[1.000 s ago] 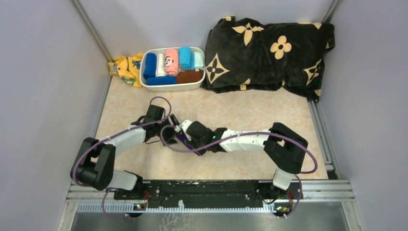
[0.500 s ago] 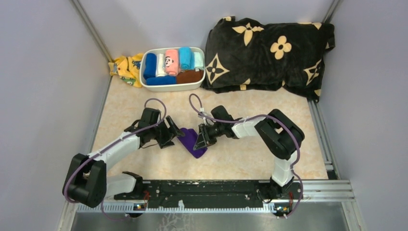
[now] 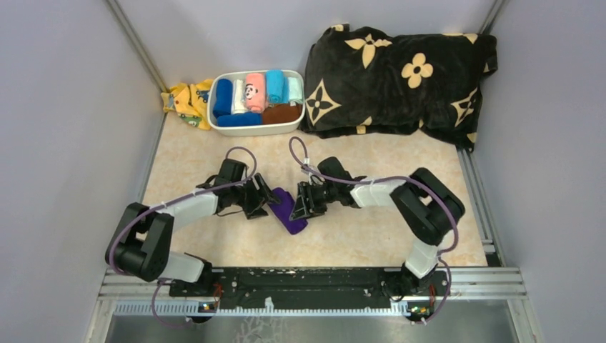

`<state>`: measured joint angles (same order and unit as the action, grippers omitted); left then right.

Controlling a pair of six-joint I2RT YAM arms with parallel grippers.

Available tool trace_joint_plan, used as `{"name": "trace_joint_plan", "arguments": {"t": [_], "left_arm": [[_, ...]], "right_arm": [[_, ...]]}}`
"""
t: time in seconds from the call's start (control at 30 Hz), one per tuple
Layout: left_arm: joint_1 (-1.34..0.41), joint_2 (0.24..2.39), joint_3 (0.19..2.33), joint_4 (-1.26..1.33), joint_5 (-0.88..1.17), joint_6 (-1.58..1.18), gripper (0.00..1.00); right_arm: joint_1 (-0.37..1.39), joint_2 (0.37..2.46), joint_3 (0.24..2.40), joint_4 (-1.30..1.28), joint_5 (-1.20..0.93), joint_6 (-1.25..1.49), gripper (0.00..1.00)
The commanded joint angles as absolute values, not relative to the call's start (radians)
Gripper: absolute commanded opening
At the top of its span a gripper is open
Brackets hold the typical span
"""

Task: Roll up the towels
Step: Roll the towel at the center of the board.

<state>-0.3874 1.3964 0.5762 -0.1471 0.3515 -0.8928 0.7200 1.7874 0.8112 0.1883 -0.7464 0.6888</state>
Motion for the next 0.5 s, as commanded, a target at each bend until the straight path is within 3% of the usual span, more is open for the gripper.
{"name": "trace_joint_plan", "arguments": {"t": [0.0,0.17,0.47], "left_arm": [[-0.400,1.445,0.591,-0.157,0.313,-0.850,0.73],[-0.407,1.472,0.609,-0.178,0.299,-0.819,0.73],[-0.421,1.476,0.627,-0.198,0.278,-0.800,0.74]], "right_arm": [[0.790,1.592,0.876,-0.085,-0.408,0.474,0.50],[0.934,1.500,0.982,-0.278,-0.065,0.355,0.60],[1.073,1.612,1.100,-0.376,0.137,0.326,0.58]]}}
